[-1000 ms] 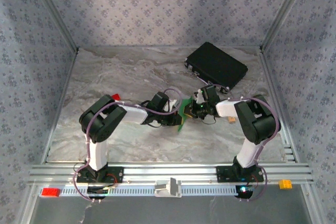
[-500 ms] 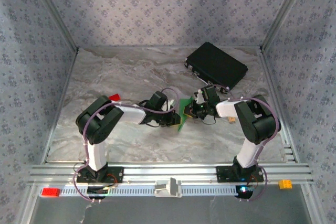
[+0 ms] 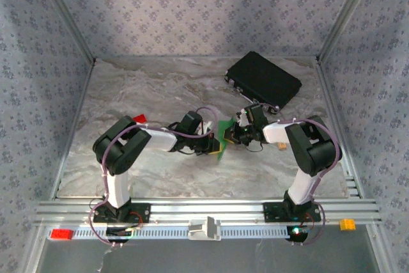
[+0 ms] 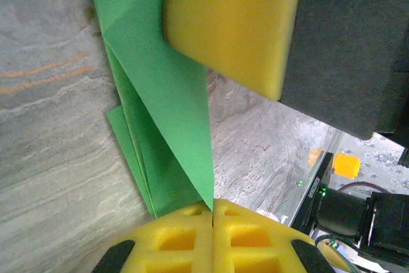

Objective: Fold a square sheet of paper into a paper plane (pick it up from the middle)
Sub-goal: Fold the wing for the fifth time at the center of the table.

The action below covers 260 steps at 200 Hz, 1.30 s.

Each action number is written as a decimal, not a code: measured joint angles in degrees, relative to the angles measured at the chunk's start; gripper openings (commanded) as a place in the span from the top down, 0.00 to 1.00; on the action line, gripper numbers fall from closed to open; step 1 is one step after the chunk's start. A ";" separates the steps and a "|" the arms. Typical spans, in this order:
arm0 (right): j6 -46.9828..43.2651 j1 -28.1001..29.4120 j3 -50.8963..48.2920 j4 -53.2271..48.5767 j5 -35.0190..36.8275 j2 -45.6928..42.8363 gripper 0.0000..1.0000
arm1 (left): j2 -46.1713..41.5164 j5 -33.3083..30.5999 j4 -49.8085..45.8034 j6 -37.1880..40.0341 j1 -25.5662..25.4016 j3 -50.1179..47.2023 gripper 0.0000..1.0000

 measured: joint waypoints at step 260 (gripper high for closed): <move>0.02 0.09 -0.04 -0.09 0.44 -0.07 0.92 | 1.16 1.14 -5.38 6.86 -0.87 1.38 0.89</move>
